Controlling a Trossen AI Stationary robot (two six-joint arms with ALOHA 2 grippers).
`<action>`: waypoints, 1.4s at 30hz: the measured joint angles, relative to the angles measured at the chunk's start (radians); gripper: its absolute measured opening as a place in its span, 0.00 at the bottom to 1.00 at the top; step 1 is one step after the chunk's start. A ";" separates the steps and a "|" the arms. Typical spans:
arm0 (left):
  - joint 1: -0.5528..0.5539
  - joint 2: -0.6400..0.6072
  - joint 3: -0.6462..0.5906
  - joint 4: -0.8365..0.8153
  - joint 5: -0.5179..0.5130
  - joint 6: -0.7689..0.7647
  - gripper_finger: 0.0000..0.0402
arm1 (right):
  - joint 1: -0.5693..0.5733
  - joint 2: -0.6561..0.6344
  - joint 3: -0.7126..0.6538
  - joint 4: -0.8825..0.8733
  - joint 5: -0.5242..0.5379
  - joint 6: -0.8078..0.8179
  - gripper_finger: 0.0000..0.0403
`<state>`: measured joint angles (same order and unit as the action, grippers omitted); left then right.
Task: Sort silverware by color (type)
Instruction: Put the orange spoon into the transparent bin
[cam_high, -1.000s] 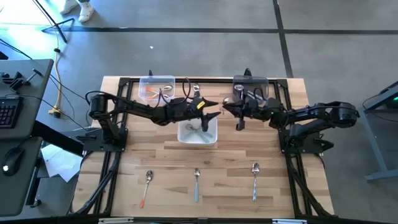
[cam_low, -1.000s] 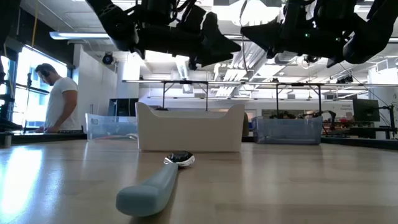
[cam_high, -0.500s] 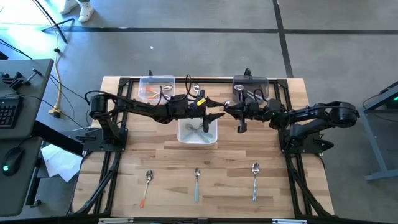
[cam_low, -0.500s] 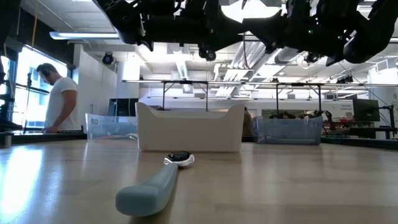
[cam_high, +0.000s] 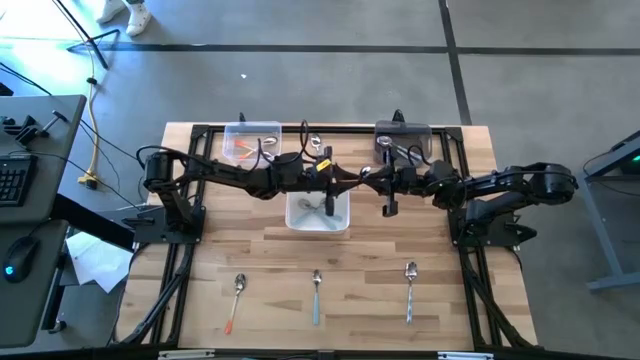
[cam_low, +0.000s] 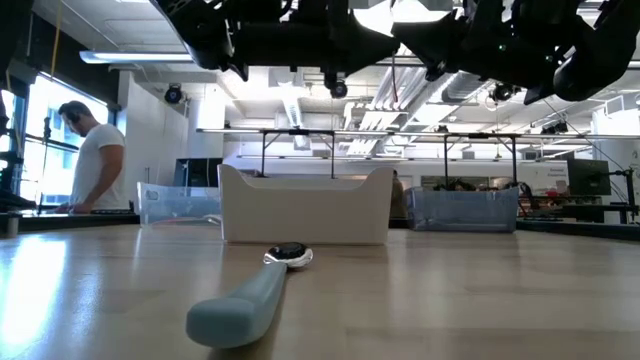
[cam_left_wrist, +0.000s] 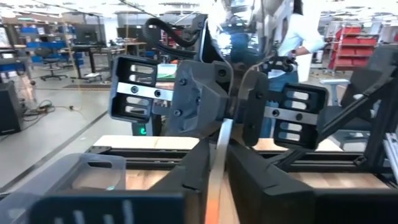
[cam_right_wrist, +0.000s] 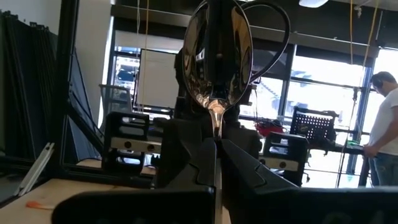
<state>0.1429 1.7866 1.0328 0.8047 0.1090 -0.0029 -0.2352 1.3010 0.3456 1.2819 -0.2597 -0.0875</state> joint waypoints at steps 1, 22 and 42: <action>0.000 0.000 0.000 -0.001 0.007 0.001 0.08 | 0.000 0.000 0.000 0.000 -0.003 0.000 0.00; 0.001 0.000 0.003 -0.001 0.038 -0.040 0.30 | 0.001 0.000 0.000 -0.004 -0.007 -0.019 0.00; -0.010 0.007 0.082 -0.211 0.001 0.032 0.01 | 0.002 0.000 0.000 0.006 0.074 0.000 0.11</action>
<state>0.1325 1.7941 1.1149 0.5935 0.1097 0.0293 -0.2337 1.3014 0.3458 1.2875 -0.1858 -0.0875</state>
